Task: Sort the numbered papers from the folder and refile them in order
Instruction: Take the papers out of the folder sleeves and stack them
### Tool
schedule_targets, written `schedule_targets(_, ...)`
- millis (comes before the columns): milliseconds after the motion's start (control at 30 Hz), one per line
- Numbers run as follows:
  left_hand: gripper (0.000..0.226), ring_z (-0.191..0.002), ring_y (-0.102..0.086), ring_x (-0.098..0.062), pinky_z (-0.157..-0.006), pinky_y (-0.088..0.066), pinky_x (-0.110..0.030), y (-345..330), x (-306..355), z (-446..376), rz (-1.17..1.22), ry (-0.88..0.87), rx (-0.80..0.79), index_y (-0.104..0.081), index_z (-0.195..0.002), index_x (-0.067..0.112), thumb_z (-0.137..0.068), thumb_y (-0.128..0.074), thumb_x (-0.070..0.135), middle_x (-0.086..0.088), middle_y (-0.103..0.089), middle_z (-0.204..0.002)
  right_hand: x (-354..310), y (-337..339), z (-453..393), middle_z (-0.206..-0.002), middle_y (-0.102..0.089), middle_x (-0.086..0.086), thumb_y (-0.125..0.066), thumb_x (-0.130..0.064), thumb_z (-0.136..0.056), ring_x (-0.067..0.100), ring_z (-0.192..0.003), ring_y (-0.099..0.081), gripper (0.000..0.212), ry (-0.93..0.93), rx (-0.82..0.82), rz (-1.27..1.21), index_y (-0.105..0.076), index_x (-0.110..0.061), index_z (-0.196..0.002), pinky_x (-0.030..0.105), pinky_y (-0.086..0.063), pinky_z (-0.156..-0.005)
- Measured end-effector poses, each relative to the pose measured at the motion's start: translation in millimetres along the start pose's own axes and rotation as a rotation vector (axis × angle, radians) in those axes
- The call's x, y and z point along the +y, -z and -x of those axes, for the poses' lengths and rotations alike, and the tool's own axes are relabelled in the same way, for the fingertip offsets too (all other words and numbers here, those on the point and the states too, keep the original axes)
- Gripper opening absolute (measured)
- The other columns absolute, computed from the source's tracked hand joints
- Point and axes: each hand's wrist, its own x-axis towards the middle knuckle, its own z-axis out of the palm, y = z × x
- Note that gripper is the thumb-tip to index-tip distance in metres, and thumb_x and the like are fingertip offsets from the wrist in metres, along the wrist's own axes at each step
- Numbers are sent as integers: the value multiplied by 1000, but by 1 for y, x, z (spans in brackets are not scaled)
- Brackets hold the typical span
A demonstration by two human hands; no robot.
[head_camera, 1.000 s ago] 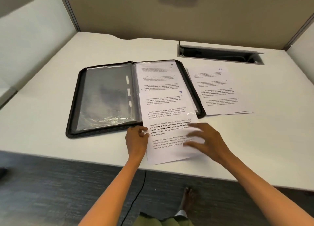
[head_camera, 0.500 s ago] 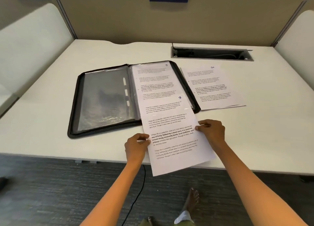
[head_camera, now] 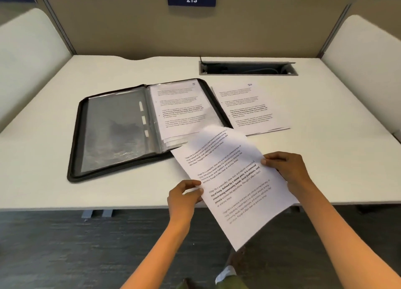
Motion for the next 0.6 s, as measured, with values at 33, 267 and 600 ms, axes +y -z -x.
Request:
schedule_targets(33, 16, -74, -71, -18, -69, -54, -21, -4, 4, 2, 8, -10, -15, -68, -88, 13, -83, -65, -2, -1, -73, -88, -5, 5, 2, -80, -73, 13, -81, -2, -66, 28, -72, -67, 17, 14, 3, -16, -74, -6, -81, 37, -57, -77)
schedule_targets(267, 19, -74, -70, -13, -69, -55, -21, -30, 50, -19, 44, -175, -39, -69, -91, 15, -79, -69, 0, 1, -72, -90, -35, 32, -16, -86, -69, 18, -78, -1, -70, 26, -75, -64, 23, 87, 68, -149, -71, 1, -92, 37, -53, -79)
schedule_targets(600, 16, -69, -70, -18, -69, -57, -30, -70, 99, -97, 62, -256, 109, -63, -96, 13, -83, -66, 3, -3, -69, -79, -63, 29, -108, -79, -70, 10, -77, -1, -71, 19, -66, -63, 18, 69, 79, -205, -71, -6, -87, 25, -53, -65)
